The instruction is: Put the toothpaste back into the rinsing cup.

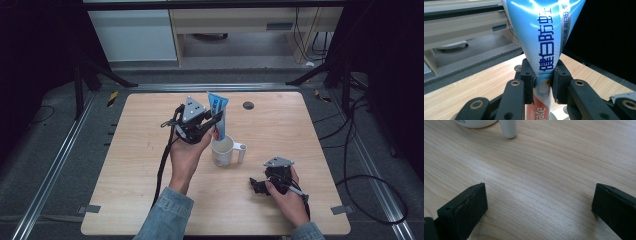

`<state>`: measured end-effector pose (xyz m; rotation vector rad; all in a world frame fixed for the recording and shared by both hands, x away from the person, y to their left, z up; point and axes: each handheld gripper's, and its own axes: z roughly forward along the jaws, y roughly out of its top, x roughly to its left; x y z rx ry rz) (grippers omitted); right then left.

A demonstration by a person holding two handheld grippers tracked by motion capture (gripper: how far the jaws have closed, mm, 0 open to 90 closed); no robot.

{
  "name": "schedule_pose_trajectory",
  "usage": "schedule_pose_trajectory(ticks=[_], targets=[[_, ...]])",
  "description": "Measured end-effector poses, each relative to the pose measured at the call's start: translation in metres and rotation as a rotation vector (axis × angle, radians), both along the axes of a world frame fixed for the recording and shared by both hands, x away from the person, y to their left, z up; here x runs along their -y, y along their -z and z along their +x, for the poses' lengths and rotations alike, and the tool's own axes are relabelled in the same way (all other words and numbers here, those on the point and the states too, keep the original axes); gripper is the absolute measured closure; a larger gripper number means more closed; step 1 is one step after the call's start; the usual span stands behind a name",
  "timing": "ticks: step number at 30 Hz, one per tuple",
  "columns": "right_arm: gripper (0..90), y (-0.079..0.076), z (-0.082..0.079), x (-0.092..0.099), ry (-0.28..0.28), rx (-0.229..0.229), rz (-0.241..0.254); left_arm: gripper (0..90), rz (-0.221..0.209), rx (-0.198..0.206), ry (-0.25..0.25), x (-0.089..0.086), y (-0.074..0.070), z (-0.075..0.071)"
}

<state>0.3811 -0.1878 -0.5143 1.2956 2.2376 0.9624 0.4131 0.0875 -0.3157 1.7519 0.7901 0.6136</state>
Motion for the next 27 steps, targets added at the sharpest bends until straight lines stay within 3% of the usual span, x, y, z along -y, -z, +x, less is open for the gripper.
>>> schedule_pose_trajectory(ticks=[19,27], targets=[[0.4,0.000,0.000,0.000,0.002,-0.001,0.001,73.6,-0.005,-0.011,0.029,0.009,0.016,0.001],[0.4,0.000,0.000,0.000,0.002,-0.001,-0.001,73.6,0.004,-0.042,0.034,0.013,0.029,0.004]])
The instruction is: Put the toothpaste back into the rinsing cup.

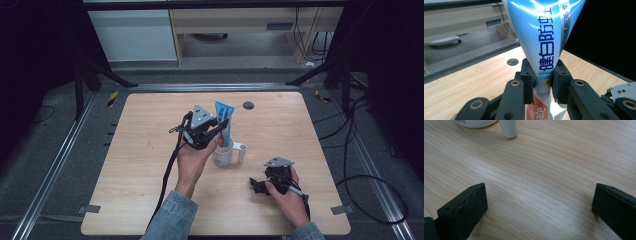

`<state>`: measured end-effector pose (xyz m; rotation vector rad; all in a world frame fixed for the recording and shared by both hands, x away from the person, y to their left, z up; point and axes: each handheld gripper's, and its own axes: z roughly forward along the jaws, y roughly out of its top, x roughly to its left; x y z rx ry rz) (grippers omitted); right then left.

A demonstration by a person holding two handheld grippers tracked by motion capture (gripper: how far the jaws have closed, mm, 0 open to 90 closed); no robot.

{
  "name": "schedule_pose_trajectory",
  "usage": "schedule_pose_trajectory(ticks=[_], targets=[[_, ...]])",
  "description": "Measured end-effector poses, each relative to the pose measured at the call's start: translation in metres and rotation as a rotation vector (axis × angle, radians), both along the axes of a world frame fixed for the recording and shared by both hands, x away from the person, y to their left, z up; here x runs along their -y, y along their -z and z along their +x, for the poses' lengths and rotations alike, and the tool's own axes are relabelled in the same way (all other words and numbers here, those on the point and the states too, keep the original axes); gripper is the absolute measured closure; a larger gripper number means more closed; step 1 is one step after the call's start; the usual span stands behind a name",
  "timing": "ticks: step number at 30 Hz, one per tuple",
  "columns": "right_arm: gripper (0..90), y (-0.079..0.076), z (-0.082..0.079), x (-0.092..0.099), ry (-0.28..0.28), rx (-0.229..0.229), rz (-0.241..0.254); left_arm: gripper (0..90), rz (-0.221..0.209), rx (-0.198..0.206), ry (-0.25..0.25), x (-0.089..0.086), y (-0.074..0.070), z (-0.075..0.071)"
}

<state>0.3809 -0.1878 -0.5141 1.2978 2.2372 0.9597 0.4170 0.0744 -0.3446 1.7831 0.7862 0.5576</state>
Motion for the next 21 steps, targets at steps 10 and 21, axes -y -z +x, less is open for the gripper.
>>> schedule_pose_trajectory(ticks=[10,21], targets=[[0.4,0.000,0.000,0.000,-0.001,0.000,0.000,73.6,0.032,-0.031,-0.004,0.003,0.017,0.007],[0.4,0.000,0.000,0.000,-0.002,0.001,0.001,73.5,0.047,-0.086,-0.018,-0.003,0.040,0.014]])
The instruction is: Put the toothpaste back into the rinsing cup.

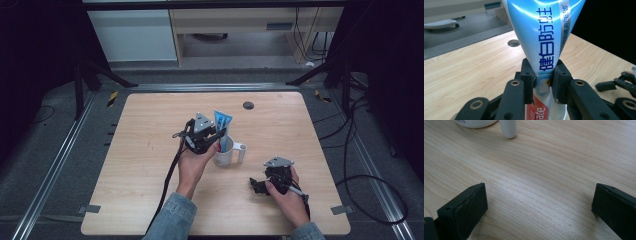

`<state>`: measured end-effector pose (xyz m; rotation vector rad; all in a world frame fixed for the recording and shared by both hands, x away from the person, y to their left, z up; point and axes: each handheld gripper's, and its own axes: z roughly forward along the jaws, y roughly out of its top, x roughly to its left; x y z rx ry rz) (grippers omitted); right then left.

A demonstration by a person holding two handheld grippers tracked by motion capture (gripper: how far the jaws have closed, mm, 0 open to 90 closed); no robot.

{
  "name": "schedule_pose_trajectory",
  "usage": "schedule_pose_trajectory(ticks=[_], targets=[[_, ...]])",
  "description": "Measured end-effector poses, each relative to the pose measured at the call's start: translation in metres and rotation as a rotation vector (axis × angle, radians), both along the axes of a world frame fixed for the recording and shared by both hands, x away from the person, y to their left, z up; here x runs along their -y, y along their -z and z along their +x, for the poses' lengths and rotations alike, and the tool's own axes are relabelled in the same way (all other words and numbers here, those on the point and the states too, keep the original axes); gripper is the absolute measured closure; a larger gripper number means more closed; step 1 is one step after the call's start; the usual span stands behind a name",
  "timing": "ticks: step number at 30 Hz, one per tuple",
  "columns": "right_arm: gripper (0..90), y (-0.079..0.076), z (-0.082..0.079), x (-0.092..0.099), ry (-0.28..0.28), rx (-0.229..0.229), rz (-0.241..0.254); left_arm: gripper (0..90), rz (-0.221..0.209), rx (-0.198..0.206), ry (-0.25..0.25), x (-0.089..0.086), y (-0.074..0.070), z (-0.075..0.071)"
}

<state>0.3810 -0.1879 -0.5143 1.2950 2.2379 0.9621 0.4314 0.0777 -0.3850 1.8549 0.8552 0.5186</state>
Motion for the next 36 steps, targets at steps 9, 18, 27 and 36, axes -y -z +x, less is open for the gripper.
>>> schedule_pose_trajectory(ticks=[9,18,27,36], targets=[[0.4,0.000,0.000,0.000,0.001,-0.001,0.000,73.4,0.016,-0.013,0.008,0.000,0.002,0.000],[0.4,0.000,0.000,0.000,0.000,0.000,0.000,73.4,0.033,-0.026,0.009,0.001,0.003,0.000],[0.4,0.000,0.000,0.000,0.001,0.000,0.000,73.3,0.063,-0.057,0.007,0.002,0.004,0.004],[0.4,0.000,0.000,0.000,0.001,0.000,0.000,73.2,0.096,-0.085,0.006,0.006,0.008,0.010]])
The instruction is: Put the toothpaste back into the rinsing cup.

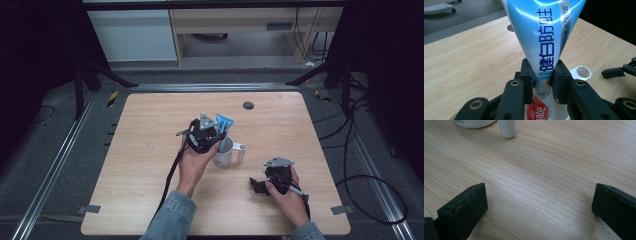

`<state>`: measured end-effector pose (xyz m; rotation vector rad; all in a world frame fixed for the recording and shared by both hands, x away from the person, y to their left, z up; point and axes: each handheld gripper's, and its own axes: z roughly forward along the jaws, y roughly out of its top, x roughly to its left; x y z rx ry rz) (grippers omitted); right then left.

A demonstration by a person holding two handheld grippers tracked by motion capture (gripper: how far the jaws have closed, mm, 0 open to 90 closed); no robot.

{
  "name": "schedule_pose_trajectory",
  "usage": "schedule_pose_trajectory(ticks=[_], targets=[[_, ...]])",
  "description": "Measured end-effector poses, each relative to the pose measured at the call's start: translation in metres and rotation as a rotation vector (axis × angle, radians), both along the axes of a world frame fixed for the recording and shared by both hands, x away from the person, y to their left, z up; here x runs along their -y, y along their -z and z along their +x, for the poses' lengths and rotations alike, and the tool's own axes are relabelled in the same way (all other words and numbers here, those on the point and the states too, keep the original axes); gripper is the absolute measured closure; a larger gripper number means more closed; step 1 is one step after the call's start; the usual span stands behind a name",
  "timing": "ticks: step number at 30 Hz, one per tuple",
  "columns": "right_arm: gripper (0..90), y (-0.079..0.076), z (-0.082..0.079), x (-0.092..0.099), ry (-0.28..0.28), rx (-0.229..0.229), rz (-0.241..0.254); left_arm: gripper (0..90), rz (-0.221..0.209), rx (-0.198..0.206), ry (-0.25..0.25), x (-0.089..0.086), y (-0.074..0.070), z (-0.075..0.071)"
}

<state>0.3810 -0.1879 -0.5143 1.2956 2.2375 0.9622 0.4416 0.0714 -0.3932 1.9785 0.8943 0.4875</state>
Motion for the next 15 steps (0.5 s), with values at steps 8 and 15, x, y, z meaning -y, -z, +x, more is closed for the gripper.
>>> schedule_pose_trajectory(ticks=[8,15], targets=[[0.4,0.0000,0.0000,0.0000,0.000,-0.001,0.000,73.1,0.011,-0.014,0.002,0.0007,0.0026,0.0034],[0.4,0.0000,0.0000,0.0000,0.000,-0.001,0.000,72.7,0.020,-0.024,-0.001,0.0034,0.0016,0.0073]])
